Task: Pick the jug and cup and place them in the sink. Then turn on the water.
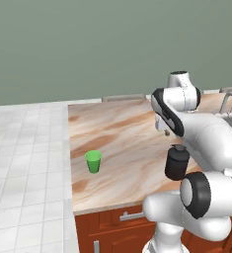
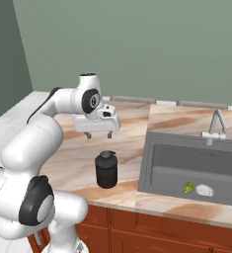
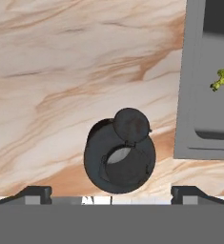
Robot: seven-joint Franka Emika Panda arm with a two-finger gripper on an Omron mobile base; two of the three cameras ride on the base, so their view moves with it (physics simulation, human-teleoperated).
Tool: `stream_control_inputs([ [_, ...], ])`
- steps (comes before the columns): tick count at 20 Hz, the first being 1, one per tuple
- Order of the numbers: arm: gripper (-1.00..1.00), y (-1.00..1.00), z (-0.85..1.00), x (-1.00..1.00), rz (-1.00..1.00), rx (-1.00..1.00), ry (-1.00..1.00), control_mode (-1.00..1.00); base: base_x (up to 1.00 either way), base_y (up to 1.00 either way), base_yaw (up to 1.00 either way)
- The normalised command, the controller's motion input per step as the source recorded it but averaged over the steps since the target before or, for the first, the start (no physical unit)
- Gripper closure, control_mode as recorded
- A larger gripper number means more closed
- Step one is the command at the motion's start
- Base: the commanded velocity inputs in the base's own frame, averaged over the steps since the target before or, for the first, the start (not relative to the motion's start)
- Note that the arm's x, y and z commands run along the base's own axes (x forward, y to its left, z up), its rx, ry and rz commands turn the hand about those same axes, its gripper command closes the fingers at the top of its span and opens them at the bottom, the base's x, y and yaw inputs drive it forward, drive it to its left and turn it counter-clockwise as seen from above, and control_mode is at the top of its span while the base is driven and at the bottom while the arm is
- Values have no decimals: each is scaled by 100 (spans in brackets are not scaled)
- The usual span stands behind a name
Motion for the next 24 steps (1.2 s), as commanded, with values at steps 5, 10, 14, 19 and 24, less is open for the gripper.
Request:
stream_control_inputs([
  [5, -100, -27, -2, 0, -1, 0, 0, -100, 0, 0, 0],
  [10, -100, -15, -1, 0, 0, 3, 12, -100, 0, 0, 0],
  [14, -100, -10, -9, 0, 0, 10, 13, -100, 0, 0, 0],
  [19, -100, -11, -4, 0, 0, 11, 11, -100, 0, 0, 0],
  [24, -100, -5, -2, 0, 0, 5, 4, -100, 0, 0, 0],
])
